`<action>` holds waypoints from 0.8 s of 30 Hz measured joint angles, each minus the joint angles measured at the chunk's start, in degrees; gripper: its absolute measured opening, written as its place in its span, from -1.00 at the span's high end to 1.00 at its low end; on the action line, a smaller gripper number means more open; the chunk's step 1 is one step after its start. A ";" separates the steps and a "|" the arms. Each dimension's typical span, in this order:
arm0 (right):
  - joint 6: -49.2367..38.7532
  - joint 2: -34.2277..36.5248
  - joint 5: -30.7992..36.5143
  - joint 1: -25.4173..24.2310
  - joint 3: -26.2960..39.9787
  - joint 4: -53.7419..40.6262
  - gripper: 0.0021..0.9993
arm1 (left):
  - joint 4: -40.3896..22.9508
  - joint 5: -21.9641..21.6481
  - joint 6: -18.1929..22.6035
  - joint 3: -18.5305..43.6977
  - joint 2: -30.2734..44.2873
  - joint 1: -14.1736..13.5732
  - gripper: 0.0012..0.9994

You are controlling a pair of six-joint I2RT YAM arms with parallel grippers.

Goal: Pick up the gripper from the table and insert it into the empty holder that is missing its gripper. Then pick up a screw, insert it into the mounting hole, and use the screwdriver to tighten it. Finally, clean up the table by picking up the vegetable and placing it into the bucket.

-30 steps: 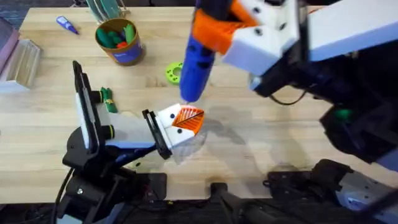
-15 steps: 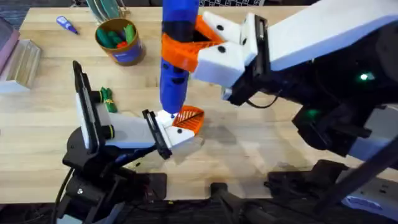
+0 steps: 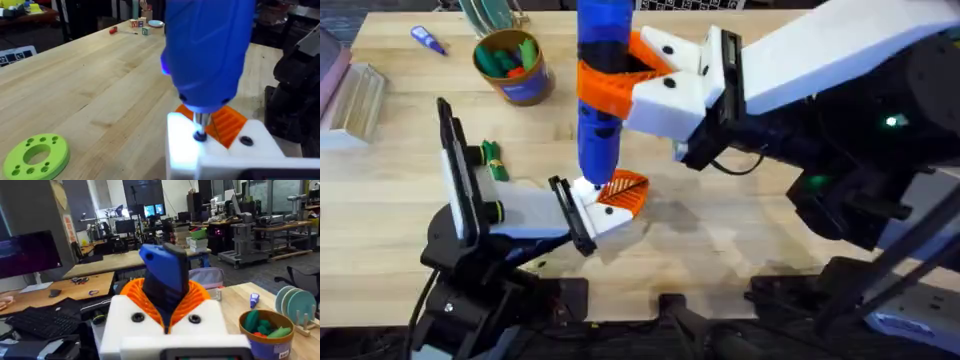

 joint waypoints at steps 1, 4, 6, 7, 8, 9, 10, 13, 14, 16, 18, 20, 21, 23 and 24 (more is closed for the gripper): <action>0.00 0.01 0.00 0.00 0.00 0.00 0.96 | 0.00 0.00 0.00 0.00 0.00 0.00 0.99; -0.02 0.01 0.00 0.00 0.00 -0.02 0.96 | -0.01 0.00 0.00 0.00 0.00 0.00 0.99; -0.17 0.01 -0.01 0.00 0.00 -0.04 0.96 | -0.01 0.00 0.00 0.00 0.00 0.00 0.99; -0.23 -0.01 -0.01 0.00 0.00 -0.07 0.96 | -0.01 0.00 0.00 0.00 0.00 0.00 0.99; -0.26 0.01 -0.02 0.00 0.00 -0.07 0.96 | 0.00 0.00 0.00 0.00 0.00 0.00 0.99; -0.33 -0.01 -0.02 0.00 0.00 -0.07 0.96 | 0.00 0.00 0.00 0.00 0.00 0.00 0.99; -0.42 0.00 -0.02 0.00 0.00 -0.07 0.96 | -0.01 0.00 0.00 0.00 0.00 0.00 0.99; -0.44 0.01 -0.02 0.00 0.00 -0.07 0.96 | -0.01 0.00 0.00 0.00 0.00 0.00 0.99; -0.43 0.00 -0.02 0.00 0.00 -0.07 0.96 | -0.02 0.00 0.00 0.00 0.00 0.00 0.99; -0.42 0.01 -0.02 0.00 0.00 -0.07 0.96 | -0.01 0.00 0.00 0.00 0.00 0.00 0.99; -0.42 -0.01 -0.02 0.00 0.00 -0.07 0.96 | 0.00 0.00 0.00 0.00 0.00 0.00 0.99; -0.42 0.01 -0.02 0.00 0.00 -0.03 0.96 | 0.00 0.00 0.00 0.00 0.00 0.00 0.99; -0.42 0.01 -0.02 0.00 0.00 -0.02 0.96 | 0.00 0.00 0.00 0.00 0.00 0.00 0.99; -0.42 0.01 -0.02 0.00 0.00 0.14 0.96 | -0.01 0.00 0.00 0.00 0.00 0.00 0.99; -0.42 0.04 -0.02 0.00 0.00 0.67 0.96 | -0.01 0.00 0.00 0.00 0.00 0.00 0.99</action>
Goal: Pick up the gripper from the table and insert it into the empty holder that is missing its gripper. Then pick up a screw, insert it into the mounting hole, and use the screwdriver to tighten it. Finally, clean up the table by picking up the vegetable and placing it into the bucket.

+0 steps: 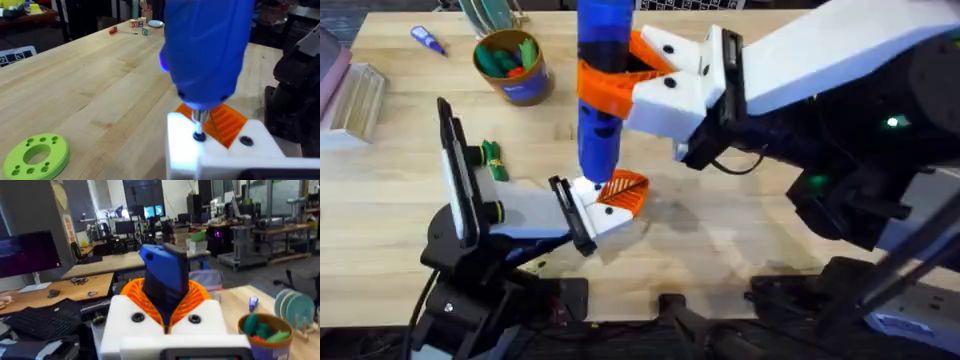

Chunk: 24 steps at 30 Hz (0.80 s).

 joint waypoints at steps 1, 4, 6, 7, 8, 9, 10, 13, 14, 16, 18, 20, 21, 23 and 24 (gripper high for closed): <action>-0.01 0.08 0.00 0.00 0.00 0.84 0.96 | 0.01 0.00 0.00 0.00 0.00 0.00 0.99; -0.01 0.23 0.00 0.00 0.00 5.83 0.96 | 0.01 0.00 0.00 0.00 0.00 0.00 0.99; 0.00 0.23 -0.02 -0.23 0.00 9.22 0.96 | 0.01 0.00 0.00 0.00 0.00 0.00 0.99; 0.01 0.22 -0.02 -0.42 0.00 10.30 0.96 | 0.01 0.00 0.00 0.00 0.00 0.00 0.99; 0.01 0.21 0.00 -0.77 0.00 10.79 0.96 | 0.01 0.00 0.00 0.00 0.00 0.00 0.99; 0.00 0.22 0.05 -1.18 0.00 10.81 0.96 | 0.00 0.00 0.00 0.00 0.00 0.00 0.99; -0.06 0.21 0.31 -1.76 0.00 10.37 0.96 | 0.01 0.00 0.00 0.00 0.00 0.00 0.99; -2.87 0.22 2.21 -4.49 0.00 7.20 0.96 | 0.01 0.00 0.00 0.00 0.00 0.00 0.99; -4.48 0.21 2.95 -5.63 0.02 5.39 0.96 | 0.01 0.00 0.00 0.00 0.00 0.00 0.99; -8.25 0.21 4.15 -8.31 0.12 0.08 0.96 | 0.01 -0.01 0.00 0.00 0.00 0.00 0.99; -12.53 0.23 5.17 -11.40 0.56 -7.31 0.96 | 0.00 -0.02 0.00 0.00 0.00 0.00 0.99; -17.73 0.31 6.09 -14.25 1.34 -14.51 0.96 | 0.01 -0.01 0.00 0.00 0.00 0.00 0.99; -20.95 0.37 6.55 -15.62 2.02 -18.48 0.96 | -0.01 0.00 0.00 0.00 0.00 0.00 0.99; -27.08 1.16 8.53 -17.89 3.36 -24.43 0.96 | 0.00 -0.02 0.00 0.00 0.00 0.00 0.99; -30.41 1.92 10.05 -18.96 4.10 -26.93 0.96 | 0.01 0.00 0.00 0.00 0.00 0.00 0.99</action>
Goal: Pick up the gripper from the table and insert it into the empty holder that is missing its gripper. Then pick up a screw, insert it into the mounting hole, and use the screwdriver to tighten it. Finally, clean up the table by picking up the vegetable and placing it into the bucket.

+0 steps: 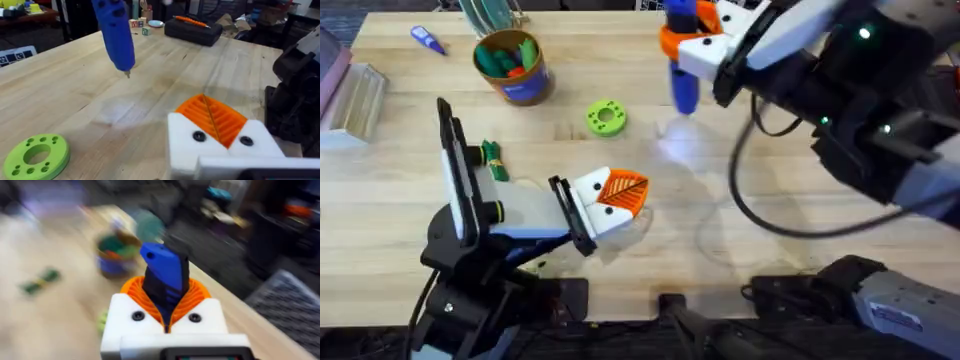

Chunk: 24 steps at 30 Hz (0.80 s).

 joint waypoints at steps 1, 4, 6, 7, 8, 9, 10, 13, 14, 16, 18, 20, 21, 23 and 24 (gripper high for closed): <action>-3.04 0.88 1.46 -0.87 0.57 -1.57 0.96 | 0.00 -0.01 0.00 0.00 0.00 0.00 0.99; -12.65 4.17 7.18 -2.86 1.46 -3.22 0.96 | 0.00 0.00 0.00 0.00 0.00 0.00 0.99; -19.90 6.64 11.68 -3.29 1.58 -3.29 0.96 | -0.02 0.00 0.00 0.00 0.00 0.00 0.99; -24.25 8.25 14.16 -3.30 1.65 -3.27 0.96 | 0.00 0.00 0.00 0.00 0.00 0.00 0.99; -28.16 9.87 16.37 -3.27 1.70 -3.25 0.96 | 0.00 -0.02 0.00 0.00 0.00 0.00 0.99; -31.92 11.59 18.52 -3.27 1.76 -3.22 0.96 | 0.00 -0.01 0.00 0.00 0.00 0.00 0.99; -35.72 13.60 20.71 -3.27 1.80 -3.38 0.96 | 0.00 0.00 0.00 0.00 0.00 0.00 0.99; -42.90 18.42 25.15 -3.27 1.80 -5.23 0.96 | -0.02 -0.02 0.00 0.00 0.00 0.00 0.99; -44.41 19.67 26.13 -3.22 1.80 -6.02 0.96 | 0.00 0.00 0.00 0.00 0.00 0.00 0.99; -46.62 21.77 27.45 -2.85 1.80 -6.94 0.96 | 0.00 0.00 0.00 0.00 0.00 0.00 0.99; -48.10 23.33 28.08 -2.19 1.80 -6.81 0.96 | 0.00 -0.01 0.00 0.00 0.00 0.00 0.99; -49.08 24.45 28.11 -1.44 1.80 -6.88 0.96 | 0.00 -0.02 0.00 0.00 0.00 0.00 0.99; -49.43 24.93 27.92 -1.04 1.83 -7.34 0.95 | 0.00 -0.01 0.00 0.00 0.00 0.00 0.99; -50.21 25.71 27.27 -0.22 2.02 -9.44 0.85 | 0.00 -0.02 0.00 0.00 0.00 0.00 0.99; -50.71 26.06 26.83 0.29 2.16 -11.01 0.75 | 0.00 0.00 0.00 0.00 0.00 0.00 0.99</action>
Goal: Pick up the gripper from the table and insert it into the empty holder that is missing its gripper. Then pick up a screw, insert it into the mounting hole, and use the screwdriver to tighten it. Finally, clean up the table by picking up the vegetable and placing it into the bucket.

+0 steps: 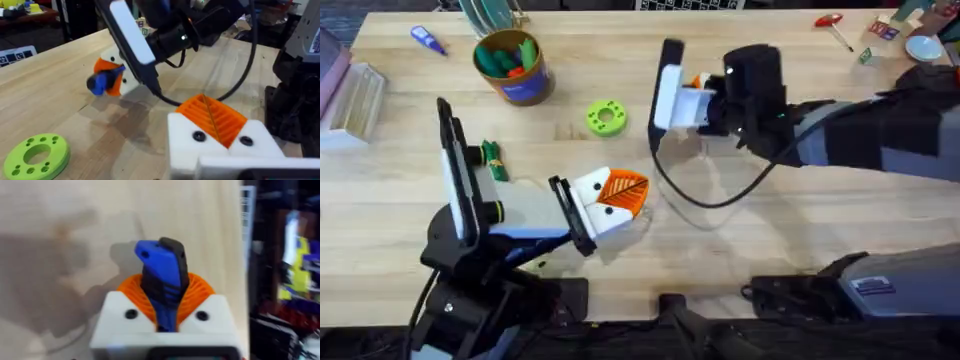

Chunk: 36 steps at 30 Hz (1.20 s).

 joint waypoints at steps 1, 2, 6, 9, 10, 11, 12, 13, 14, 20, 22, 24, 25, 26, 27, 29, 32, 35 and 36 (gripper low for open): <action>-0.27 0.24 -0.47 0.46 0.07 -1.48 0.61 | 0.00 -0.01 0.00 0.00 0.00 0.00 0.99; -0.50 0.42 -0.90 0.86 0.08 -2.72 0.53 | 0.00 0.00 0.00 0.00 0.00 0.00 0.99; -1.27 0.62 -1.61 2.38 0.68 -6.18 -0.06 | 0.00 0.00 0.00 0.00 0.00 0.00 0.99; -1.76 0.27 -1.58 2.69 2.15 -6.73 -0.89 | 0.00 0.00 0.00 0.00 0.00 0.00 0.99; -1.67 0.02 -1.71 2.78 2.51 -7.19 -0.95 | -0.01 -0.02 0.00 0.00 0.00 0.00 0.99; -1.61 -0.08 -1.72 3.02 2.55 -7.51 -0.97 | -0.01 -0.01 0.00 0.00 0.00 0.00 0.99; -1.42 -0.08 -1.58 3.30 2.55 -7.58 -0.98 | 0.00 0.00 0.00 0.00 0.00 0.00 0.99; -0.94 -0.08 -1.25 3.51 2.55 -7.58 -0.98 | 0.00 -0.01 0.00 0.00 0.00 0.00 0.99; 0.18 -0.12 -0.66 3.74 2.55 -7.55 -0.98 | 0.00 -0.01 -0.01 0.00 0.00 0.00 0.97; 13.56 -1.87 7.27 4.69 2.42 -7.94 -0.98 | 0.00 -0.04 -0.07 0.00 0.00 0.00 -0.81; 20.02 -3.94 10.60 4.70 2.42 -8.96 -0.98 | 0.00 -0.07 -0.39 0.00 0.00 0.00 -0.96; 26.92 -6.46 12.90 4.68 2.42 -10.86 -0.98 | 0.00 -0.07 -0.39 0.00 0.00 0.00 -0.97; 30.28 -7.58 13.74 4.65 2.42 -11.73 -0.98 | 0.00 -0.07 -0.39 0.00 0.00 0.00 -0.97; 33.89 -8.68 14.42 4.68 2.42 -12.63 -0.98 | 0.00 -0.07 -0.38 0.00 0.00 0.00 -0.97; 37.65 -9.77 14.86 4.68 2.42 -13.71 -0.98 | 0.00 -0.08 -0.38 0.00 0.00 0.00 -0.98; 45.18 -11.92 15.63 4.68 2.42 -16.23 -0.98 | 0.02 -0.35 -0.35 0.00 0.00 0.00 -0.98; 56.23 -15.86 16.17 4.68 2.42 -20.45 -0.98 | 0.37 -1.43 -0.29 0.00 0.02 0.00 -0.97; 64.66 -20.11 16.39 4.68 2.42 -24.08 -0.98 | 3.06 -3.05 -0.95 -0.04 0.00 0.00 -0.97; 66.87 -21.38 16.36 4.68 2.42 -25.36 -0.98 | 3.79 -4.07 -1.48 0.09 0.00 0.00 -0.97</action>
